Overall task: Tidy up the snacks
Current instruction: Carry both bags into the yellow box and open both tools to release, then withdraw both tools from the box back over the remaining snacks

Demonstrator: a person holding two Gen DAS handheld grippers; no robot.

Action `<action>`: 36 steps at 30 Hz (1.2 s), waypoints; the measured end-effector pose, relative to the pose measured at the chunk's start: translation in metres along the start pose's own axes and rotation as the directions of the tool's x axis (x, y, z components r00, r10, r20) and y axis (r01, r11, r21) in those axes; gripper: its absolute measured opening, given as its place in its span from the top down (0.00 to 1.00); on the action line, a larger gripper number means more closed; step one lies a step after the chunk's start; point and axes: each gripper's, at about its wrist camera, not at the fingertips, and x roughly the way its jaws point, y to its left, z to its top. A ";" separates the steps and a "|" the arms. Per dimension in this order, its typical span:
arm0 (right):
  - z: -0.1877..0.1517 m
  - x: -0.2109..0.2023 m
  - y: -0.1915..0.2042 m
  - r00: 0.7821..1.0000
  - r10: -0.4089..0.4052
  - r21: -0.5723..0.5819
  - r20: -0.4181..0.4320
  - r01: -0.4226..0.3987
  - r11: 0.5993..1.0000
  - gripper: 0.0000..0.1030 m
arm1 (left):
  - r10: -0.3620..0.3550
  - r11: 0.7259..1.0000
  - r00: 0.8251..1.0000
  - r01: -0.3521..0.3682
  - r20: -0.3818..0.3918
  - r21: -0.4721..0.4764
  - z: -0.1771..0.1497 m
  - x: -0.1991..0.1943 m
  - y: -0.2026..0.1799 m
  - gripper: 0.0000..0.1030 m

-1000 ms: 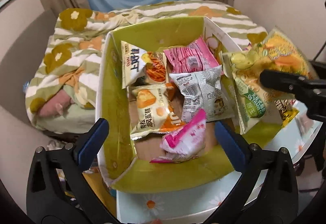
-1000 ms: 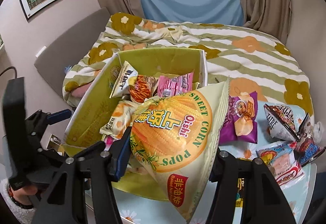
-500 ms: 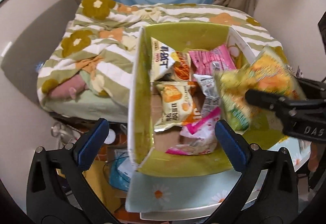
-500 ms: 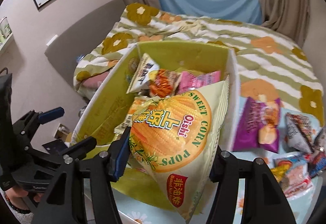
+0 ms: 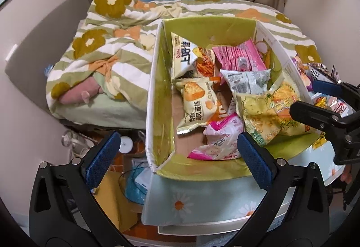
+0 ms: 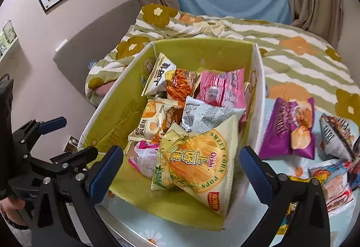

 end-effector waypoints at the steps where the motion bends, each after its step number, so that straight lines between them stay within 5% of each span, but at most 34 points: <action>1: 0.000 -0.003 0.000 1.000 0.000 -0.001 0.002 0.000 1.000 0.00 | -0.011 1.000 1.000 0.011 0.004 -0.006 0.001 -0.001 -0.001 0.00; 18: -0.005 -0.113 -0.034 0.968 -0.186 0.063 0.169 0.178 0.982 0.00 | -0.160 0.983 0.979 0.147 0.124 0.112 0.033 -0.045 -0.073 0.00; 27: -0.029 -0.167 -0.112 0.940 -0.284 0.124 0.190 0.264 0.957 0.00 | -0.232 0.967 0.963 0.214 0.135 0.138 0.043 -0.057 -0.155 0.00; 36: -0.050 -0.179 -0.193 0.959 -0.246 0.085 0.138 0.236 0.968 0.00 | -0.230 0.970 0.972 0.225 0.051 0.091 0.029 -0.032 -0.247 0.00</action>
